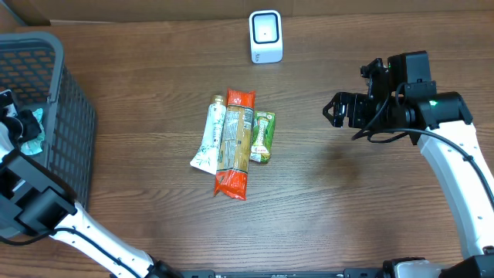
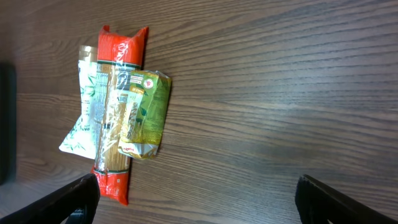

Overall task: Scan the item barcode
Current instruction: 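Reach into the basket and grasp the mint-green wipes packet with left gripper, then carry the wipes packet to the centre and release it beside the tube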

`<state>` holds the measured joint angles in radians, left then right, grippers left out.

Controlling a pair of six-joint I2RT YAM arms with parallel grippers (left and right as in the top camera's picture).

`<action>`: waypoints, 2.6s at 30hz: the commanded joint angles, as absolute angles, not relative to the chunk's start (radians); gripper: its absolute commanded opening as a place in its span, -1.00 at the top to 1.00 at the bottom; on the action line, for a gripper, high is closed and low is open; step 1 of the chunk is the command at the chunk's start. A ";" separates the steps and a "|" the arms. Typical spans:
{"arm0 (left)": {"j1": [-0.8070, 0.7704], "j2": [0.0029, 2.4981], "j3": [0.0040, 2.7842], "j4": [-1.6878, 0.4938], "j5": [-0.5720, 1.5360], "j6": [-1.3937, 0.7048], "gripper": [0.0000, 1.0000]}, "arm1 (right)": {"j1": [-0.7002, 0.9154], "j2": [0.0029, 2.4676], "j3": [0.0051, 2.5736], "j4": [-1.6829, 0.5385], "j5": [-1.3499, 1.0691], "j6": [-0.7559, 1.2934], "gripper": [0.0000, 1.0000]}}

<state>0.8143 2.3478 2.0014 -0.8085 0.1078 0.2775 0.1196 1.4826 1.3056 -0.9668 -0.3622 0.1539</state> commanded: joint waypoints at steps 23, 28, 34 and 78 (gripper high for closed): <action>0.219 1.641 2.025 -1.205 0.190 0.037 0.91 | 0.125 1.483 1.329 -0.944 -0.368 0.155 -1.00; 0.090 1.731 1.862 -1.235 0.147 -0.021 0.92 | 0.125 1.483 1.329 -0.944 -0.368 0.156 -1.00; 0.003 1.854 1.612 -1.080 0.125 -0.040 0.91 | 0.125 1.483 1.329 -0.944 -0.368 0.155 -1.00; -0.134 1.966 2.228 -1.396 0.097 -0.009 -0.45 | 0.125 1.484 1.216 -0.980 -0.466 0.278 -1.00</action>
